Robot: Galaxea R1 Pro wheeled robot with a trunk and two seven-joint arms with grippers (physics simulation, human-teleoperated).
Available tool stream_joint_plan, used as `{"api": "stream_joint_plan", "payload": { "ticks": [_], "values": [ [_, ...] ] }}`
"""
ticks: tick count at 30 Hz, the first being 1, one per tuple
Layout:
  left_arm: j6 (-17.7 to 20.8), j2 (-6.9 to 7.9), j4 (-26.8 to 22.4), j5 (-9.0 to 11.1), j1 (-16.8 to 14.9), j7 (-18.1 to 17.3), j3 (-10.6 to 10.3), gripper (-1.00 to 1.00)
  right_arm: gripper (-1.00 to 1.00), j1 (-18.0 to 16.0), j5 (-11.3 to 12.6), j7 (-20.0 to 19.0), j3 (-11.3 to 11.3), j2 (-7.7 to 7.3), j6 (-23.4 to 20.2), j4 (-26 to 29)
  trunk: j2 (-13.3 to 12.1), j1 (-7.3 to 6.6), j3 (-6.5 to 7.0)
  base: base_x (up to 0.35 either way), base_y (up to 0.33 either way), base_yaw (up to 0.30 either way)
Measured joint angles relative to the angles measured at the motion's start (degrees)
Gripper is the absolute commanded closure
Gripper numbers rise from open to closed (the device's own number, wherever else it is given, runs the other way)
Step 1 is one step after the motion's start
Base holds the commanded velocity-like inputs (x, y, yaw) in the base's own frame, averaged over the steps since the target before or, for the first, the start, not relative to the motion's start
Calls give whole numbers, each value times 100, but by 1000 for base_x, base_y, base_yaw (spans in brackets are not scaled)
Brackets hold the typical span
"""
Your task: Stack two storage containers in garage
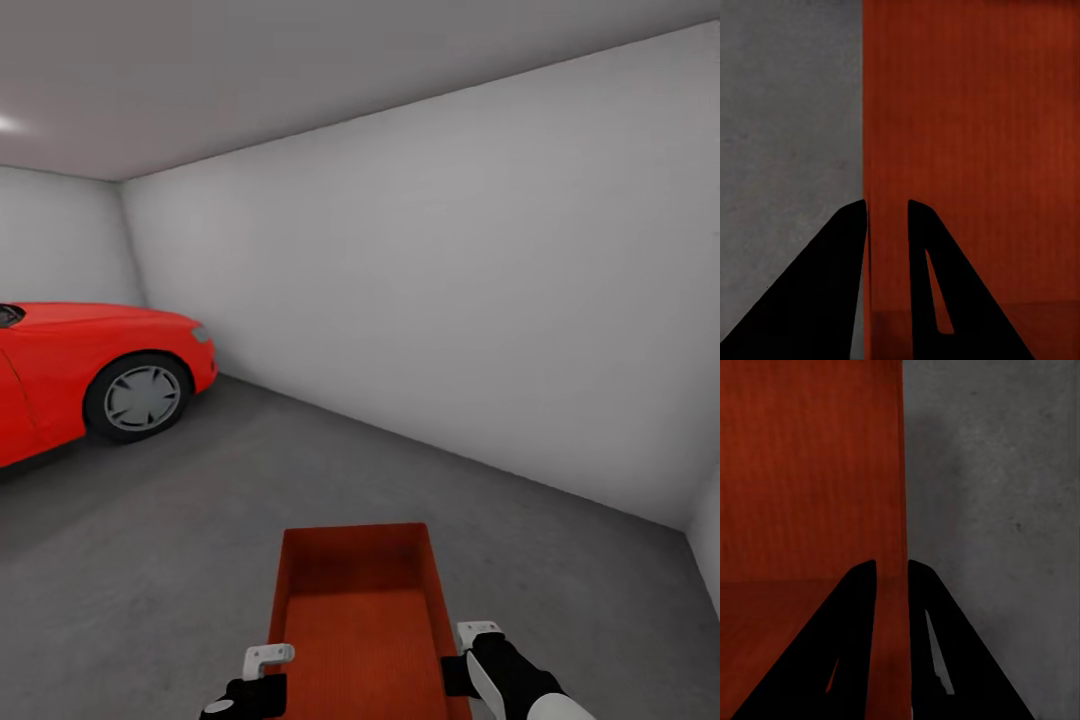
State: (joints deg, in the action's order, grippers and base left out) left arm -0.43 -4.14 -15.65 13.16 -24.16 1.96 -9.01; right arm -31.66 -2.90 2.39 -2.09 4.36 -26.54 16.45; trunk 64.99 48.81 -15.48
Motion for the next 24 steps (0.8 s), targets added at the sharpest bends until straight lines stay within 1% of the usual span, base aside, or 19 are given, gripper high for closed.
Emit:
{"api": "stream_joint_plan", "payload": {
  "ticks": [5, 12, 24],
  "values": [
    [1, 93, 2, 8, 0, -110, 16, 100, 100, 0, 6, 131, -10, 99, -3, 3, 0, 0, 1, 279, 2, -188],
    [0, 40, 0, -3, 0, -52, 16, 100, 100, 0, 5, 58, -2, 43, -2, 5, 0, 0, 2, 279, 0, -267],
    [0, 75, 1, -10, 0, -100, 34, 100, 100, 0, 9, 108, -5, 80, -4, 7, 0, 0, 2, 279, 0, -282]
  ]
}}
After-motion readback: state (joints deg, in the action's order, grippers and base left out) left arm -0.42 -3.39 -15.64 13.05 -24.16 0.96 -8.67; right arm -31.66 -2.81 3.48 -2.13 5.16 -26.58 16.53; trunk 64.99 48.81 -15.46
